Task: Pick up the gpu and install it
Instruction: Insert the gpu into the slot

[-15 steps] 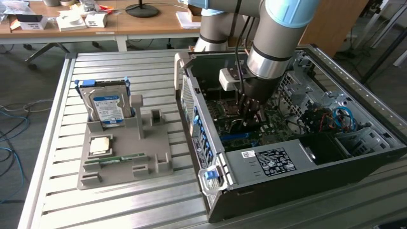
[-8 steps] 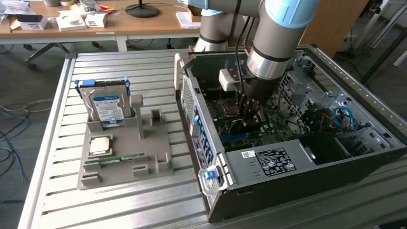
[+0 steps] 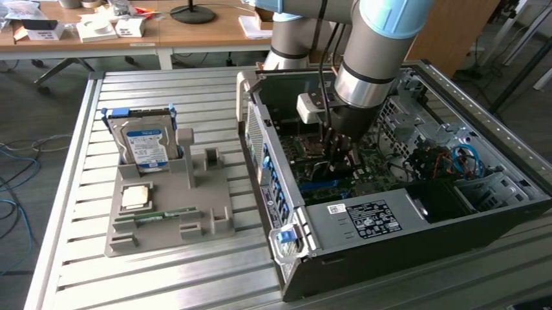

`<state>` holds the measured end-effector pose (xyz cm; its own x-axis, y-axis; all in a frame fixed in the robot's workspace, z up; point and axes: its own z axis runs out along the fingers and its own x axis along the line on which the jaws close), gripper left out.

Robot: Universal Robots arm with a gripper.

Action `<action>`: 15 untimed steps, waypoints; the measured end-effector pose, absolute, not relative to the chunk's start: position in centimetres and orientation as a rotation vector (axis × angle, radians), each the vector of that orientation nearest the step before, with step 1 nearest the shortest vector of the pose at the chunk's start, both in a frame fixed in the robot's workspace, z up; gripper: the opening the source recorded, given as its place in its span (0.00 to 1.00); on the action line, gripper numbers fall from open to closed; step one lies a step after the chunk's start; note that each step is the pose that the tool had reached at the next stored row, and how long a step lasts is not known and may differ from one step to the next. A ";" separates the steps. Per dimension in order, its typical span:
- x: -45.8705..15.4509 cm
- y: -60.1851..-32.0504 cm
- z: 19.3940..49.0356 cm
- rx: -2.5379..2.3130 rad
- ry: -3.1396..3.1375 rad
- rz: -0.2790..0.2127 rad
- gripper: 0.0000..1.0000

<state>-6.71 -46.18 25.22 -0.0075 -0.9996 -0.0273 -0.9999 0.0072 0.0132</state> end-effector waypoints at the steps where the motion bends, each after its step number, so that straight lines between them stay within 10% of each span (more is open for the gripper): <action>1: -6.7 -46.2 25.2 -2.206 2.222 0.045 0.26; 15: -6.8 -46.2 25.2 -2.206 2.222 0.045 0.26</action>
<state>-6.79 -46.17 25.16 -0.0075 -0.9996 -0.0274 -0.9999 0.0071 0.0132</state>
